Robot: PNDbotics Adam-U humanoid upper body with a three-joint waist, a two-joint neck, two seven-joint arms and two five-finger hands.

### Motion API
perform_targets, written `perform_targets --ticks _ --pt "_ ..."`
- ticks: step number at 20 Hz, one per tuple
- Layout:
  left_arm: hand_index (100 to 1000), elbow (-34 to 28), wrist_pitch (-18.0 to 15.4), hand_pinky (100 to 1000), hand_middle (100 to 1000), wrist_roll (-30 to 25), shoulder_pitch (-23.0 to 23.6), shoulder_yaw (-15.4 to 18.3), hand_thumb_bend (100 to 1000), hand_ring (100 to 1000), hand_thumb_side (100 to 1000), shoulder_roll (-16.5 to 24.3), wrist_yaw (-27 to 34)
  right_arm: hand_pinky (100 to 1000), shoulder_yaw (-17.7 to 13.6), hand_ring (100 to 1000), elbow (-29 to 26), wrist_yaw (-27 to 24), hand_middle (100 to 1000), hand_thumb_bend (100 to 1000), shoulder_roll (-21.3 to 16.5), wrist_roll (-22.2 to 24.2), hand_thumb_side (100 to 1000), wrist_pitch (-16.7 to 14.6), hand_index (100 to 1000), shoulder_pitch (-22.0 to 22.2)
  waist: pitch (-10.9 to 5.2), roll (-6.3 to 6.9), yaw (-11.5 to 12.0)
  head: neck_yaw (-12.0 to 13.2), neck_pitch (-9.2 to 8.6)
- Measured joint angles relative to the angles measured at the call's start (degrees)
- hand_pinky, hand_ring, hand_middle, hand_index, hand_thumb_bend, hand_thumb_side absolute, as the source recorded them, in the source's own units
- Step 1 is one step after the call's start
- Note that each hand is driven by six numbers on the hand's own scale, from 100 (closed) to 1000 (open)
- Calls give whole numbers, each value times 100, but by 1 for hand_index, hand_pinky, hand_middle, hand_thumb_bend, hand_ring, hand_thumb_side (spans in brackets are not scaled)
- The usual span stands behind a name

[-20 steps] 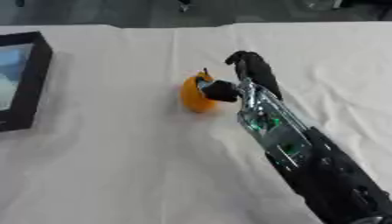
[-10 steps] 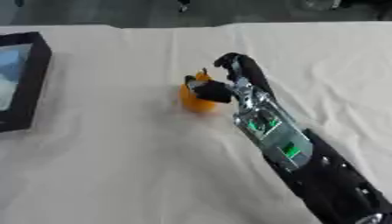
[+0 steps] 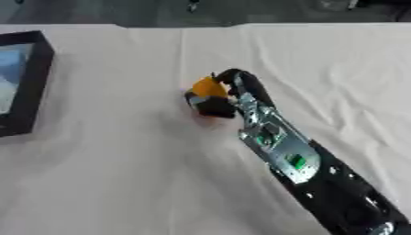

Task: Pick up the objects with one hand, pass them to the other hand, and then place them into the box on the other side of the table.

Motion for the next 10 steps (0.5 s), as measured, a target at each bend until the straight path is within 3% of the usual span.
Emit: perform_targets --ticks 10 --pt "742 0 21 1000 882 23 4 -3 100 816 591 -7 -26 824 68 780 133 -940 800 527 -86 -468 345 -468 788 -56 31 0 10 -1 -20"
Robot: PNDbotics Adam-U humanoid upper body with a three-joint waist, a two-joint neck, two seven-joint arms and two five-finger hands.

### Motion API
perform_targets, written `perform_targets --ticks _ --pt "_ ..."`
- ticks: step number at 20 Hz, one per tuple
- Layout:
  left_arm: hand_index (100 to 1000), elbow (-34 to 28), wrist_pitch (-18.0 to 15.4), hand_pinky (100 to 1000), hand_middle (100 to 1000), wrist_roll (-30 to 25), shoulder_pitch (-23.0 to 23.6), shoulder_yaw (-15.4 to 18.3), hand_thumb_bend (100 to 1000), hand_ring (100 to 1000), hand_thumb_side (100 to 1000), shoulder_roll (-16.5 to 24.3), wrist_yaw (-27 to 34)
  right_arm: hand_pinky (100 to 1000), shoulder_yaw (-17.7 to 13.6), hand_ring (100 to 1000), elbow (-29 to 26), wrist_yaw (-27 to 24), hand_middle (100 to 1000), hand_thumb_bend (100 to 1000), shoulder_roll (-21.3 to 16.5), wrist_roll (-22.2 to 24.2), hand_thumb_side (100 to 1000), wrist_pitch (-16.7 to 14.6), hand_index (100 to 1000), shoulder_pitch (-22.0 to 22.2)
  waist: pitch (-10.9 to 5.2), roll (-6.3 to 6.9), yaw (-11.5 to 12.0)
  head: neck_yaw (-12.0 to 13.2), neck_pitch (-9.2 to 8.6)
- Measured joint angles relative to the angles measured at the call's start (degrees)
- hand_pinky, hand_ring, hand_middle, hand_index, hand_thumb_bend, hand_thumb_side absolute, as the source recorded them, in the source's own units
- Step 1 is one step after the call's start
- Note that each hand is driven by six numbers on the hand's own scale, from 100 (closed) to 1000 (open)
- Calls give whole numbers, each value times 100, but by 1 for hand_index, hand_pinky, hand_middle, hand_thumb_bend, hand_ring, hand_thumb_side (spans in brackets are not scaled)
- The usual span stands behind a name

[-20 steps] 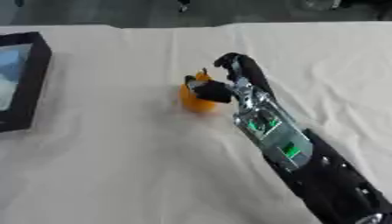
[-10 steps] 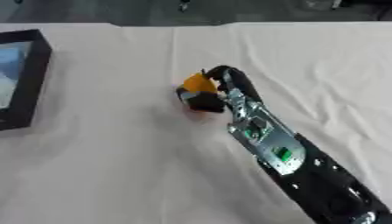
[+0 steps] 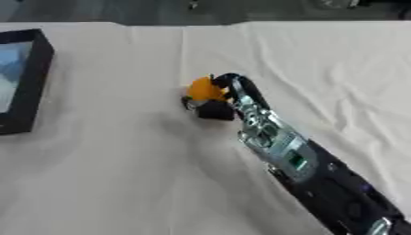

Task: Pick up the objects with one hand, pass them to the other hand, and then place them into the box on the other side of the table.

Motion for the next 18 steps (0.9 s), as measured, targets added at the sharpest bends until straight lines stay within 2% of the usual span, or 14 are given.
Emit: perform_targets --ticks 5,9,18 --pt "737 0 7 1000 882 2 1 -18 100 817 596 -4 -7 822 102 774 6 -472 795 513 -91 -242 263 -242 783 -43 22 0 0 -18 -31" --pt "735 0 7 1000 880 1 1 -32 100 817 597 -8 -11 818 199 767 74 -649 793 462 -114 -436 114 -435 785 -48 42 0 15 -41 -34" --pt "731 0 7 1000 878 -1 3 -34 100 817 607 -52 -24 830 429 782 146 -882 807 440 -144 -864 100 -864 808 -51 86 0 25 -62 -34"
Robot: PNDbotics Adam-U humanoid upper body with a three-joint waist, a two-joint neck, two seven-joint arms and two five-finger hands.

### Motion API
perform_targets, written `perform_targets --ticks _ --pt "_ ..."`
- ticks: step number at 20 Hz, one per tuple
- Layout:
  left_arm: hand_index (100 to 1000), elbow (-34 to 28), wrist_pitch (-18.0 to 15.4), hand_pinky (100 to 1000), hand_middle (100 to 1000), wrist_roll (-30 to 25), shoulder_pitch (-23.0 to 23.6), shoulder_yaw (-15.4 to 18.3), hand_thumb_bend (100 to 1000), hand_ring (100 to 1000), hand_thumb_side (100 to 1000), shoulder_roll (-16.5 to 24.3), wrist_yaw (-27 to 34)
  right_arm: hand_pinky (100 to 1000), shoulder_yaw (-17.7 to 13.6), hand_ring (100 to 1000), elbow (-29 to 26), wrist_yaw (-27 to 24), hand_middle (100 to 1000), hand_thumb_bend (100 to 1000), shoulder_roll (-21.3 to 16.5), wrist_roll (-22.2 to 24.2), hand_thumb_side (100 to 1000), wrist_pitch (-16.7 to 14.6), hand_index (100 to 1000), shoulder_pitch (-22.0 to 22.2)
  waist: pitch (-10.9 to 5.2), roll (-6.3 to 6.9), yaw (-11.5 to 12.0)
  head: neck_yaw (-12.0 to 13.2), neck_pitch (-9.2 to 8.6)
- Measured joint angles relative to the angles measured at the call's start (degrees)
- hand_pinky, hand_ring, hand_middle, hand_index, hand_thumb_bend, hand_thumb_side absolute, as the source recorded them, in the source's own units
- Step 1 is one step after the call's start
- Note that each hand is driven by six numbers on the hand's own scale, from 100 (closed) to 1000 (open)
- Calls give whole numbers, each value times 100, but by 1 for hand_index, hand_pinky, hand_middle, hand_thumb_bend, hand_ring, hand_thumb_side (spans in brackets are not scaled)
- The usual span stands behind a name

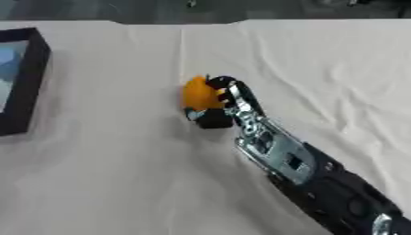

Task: Pick up the objects with one hand, pass them to the other hand, and then place them into the box on the other side of the table.

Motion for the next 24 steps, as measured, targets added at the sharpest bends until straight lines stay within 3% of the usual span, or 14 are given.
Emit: perform_targets --ticks 7,13,14,15,17,24 --pt "728 0 3 1000 876 -5 1 -35 100 816 609 -6 -7 809 89 750 210 370 763 394 -39 -111 100 -111 782 -57 18 0 10 -11 -1" --pt "725 0 2 1000 872 -19 0 -37 100 814 616 -52 -7 784 167 690 360 957 618 297 -40 -116 100 -116 671 -124 37 0 26 -34 -2" --pt "724 0 2 1000 871 -20 0 -37 100 818 614 -52 -7 775 183 672 378 1058 589 224 -41 -116 100 -116 647 -135 41 0 27 -35 -2" --pt "723 0 2 1000 871 -20 0 -37 100 819 617 -52 -7 765 198 659 385 1158 571 261 -44 -116 100 -116 631 -145 50 0 27 -35 -2" --pt "722 0 3 1000 870 -22 0 -37 100 821 616 -53 -7 743 202 624 385 1367 523 194 -46 -116 100 -116 579 -145 62 0 24 -35 -2" --pt "717 0 4 1000 866 -23 -1 -37 100 820 605 -53 -5 704 195 572 378 2058 446 119 -85 -114 100 -114 474 -88 62 0 17 -44 -2"
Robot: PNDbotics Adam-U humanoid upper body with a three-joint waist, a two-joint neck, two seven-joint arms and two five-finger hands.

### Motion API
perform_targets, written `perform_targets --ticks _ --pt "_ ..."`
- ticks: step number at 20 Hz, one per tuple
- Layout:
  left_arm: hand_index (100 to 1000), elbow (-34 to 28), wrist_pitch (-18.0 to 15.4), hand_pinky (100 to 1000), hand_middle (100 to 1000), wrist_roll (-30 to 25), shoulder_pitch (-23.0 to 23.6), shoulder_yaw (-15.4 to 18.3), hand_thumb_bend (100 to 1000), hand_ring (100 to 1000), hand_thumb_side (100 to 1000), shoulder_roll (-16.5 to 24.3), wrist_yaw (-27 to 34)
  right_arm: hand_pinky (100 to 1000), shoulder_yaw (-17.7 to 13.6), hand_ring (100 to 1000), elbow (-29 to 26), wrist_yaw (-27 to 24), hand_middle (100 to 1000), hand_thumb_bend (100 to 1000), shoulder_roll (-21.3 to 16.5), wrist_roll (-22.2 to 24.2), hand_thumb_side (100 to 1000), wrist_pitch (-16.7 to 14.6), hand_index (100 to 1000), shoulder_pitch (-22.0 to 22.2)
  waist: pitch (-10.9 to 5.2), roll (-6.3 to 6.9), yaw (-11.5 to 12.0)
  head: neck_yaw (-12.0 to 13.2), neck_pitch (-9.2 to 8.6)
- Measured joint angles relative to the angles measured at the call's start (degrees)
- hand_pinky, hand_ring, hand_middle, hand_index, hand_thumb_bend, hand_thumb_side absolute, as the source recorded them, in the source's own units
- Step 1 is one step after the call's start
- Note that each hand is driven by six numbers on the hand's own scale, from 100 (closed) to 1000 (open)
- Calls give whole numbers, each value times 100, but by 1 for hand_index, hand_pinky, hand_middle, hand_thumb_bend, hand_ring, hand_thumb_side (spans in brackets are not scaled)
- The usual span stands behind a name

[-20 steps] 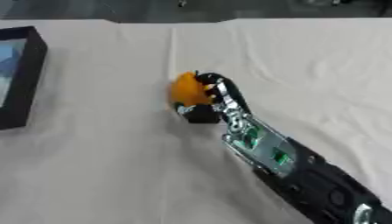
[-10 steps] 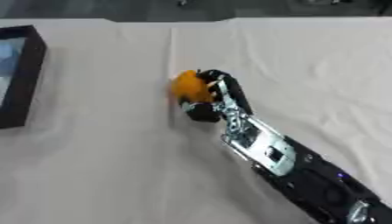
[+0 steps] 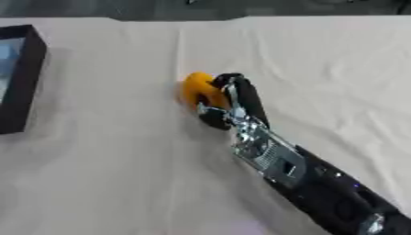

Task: Pick up the objects with one hand, pass them to the other hand, and then place them into the box on the other side of the table.

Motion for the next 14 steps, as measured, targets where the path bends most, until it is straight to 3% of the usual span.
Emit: perform_targets --ticks 11,14 --pt "713 0 -20 1000 863 15 8 48 100 817 555 10 52 684 -172 542 -676 690 441 100 -68 5 100 5 438 79 -17 2 -60 39 47" --pt "714 0 -15 1000 862 15 5 62 100 817 535 54 71 670 -258 519 -938 769 427 100 -116 5 100 5 423 106 -99 3 -112 117 82"
